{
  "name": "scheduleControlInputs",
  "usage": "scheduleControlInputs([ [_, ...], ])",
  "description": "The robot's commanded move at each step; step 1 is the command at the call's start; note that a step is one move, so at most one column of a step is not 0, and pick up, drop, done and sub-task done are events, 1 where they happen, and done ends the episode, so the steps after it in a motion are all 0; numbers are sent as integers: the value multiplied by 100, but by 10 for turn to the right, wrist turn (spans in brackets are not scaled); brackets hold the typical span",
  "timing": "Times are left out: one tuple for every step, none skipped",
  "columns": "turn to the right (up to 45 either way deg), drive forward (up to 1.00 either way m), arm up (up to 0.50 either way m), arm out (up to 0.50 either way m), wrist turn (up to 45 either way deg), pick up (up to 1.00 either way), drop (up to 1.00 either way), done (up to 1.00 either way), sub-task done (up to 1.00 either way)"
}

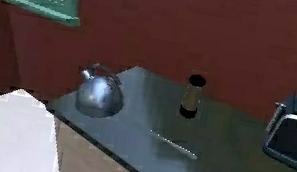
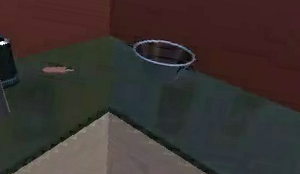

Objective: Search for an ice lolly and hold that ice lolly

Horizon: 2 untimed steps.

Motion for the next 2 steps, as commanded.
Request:
scheduleControlInputs([
  [-450,0,0,0,0,0,0,0,0],
  [-450,0,0,0,0,0,0,0,0],
])
